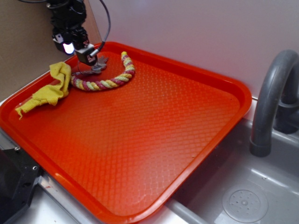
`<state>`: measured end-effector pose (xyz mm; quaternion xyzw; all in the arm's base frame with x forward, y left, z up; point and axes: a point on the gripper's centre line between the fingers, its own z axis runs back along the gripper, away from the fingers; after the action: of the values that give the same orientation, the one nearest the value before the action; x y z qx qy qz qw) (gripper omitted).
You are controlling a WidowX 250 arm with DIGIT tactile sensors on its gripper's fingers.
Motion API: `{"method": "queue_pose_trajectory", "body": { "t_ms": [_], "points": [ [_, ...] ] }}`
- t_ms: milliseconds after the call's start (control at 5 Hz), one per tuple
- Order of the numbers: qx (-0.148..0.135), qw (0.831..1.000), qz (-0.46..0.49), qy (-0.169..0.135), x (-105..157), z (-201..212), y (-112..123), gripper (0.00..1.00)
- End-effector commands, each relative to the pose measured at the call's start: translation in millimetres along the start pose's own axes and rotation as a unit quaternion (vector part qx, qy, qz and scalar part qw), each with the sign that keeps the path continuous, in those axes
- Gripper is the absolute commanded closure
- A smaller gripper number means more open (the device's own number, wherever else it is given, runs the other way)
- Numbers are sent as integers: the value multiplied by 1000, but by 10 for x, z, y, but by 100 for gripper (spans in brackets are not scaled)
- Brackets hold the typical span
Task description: Grab the silver keys.
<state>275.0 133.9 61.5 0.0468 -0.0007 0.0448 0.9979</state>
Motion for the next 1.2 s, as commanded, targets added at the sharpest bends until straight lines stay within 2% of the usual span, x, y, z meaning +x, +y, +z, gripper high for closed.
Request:
{"method": "queue_pose_trajectory", "body": {
  "t_ms": [0, 400, 600, 800, 1000],
  "points": [
    [56, 998, 0, -22, 169, -34, -22, 100],
    [55, 998, -1, -7, 138, 34, -19, 100],
    [10, 1000, 19, -13, 57, 539, -35, 100],
    [-102, 993, -2, -63, -285, 1052, -208, 100],
    [-84, 995, 6, -52, -728, 1600, -649, 100]
  ]
}}
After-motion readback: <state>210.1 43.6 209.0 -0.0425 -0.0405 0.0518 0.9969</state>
